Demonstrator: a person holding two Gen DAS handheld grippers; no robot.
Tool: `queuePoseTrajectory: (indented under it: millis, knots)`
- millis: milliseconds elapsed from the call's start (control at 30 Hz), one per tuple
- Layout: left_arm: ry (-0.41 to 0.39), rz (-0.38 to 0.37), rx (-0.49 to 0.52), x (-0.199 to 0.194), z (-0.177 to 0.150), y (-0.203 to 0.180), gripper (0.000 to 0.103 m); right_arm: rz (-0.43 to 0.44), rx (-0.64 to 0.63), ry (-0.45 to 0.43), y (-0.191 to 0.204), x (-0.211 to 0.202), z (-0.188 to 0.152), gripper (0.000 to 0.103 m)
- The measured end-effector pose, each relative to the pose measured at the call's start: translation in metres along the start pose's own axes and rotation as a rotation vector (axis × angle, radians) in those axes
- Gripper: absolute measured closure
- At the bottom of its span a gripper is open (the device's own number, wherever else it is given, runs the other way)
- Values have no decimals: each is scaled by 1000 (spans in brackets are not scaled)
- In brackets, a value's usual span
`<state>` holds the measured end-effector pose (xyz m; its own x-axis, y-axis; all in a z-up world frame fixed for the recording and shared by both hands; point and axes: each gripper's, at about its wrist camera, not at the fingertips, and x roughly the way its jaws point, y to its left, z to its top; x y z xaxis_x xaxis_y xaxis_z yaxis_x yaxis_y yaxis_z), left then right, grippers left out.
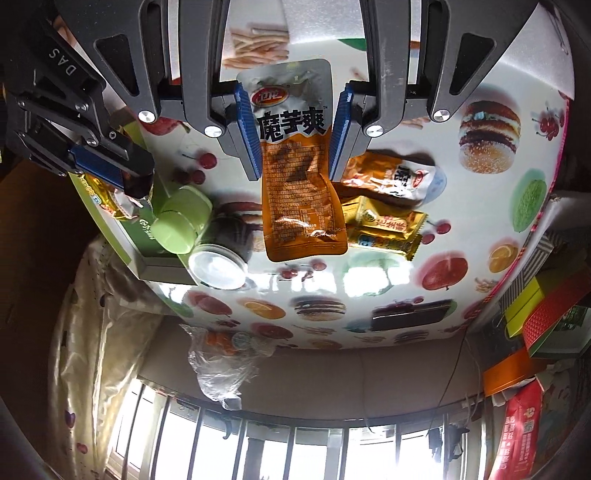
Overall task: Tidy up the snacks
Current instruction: 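Carry the red-black candy with the right tool while the left tool carries the orange packet to the box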
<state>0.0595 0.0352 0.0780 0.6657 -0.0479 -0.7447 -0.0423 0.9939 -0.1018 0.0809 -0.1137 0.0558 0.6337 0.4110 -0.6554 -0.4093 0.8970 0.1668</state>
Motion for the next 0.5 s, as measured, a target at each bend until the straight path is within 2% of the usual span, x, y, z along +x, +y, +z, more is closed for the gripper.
queuePoseTrajectory:
  millis: [500]
  knots:
    - [5,-124,84,11,16,-64,65,-118,82,-20,-60,-20,-3,80]
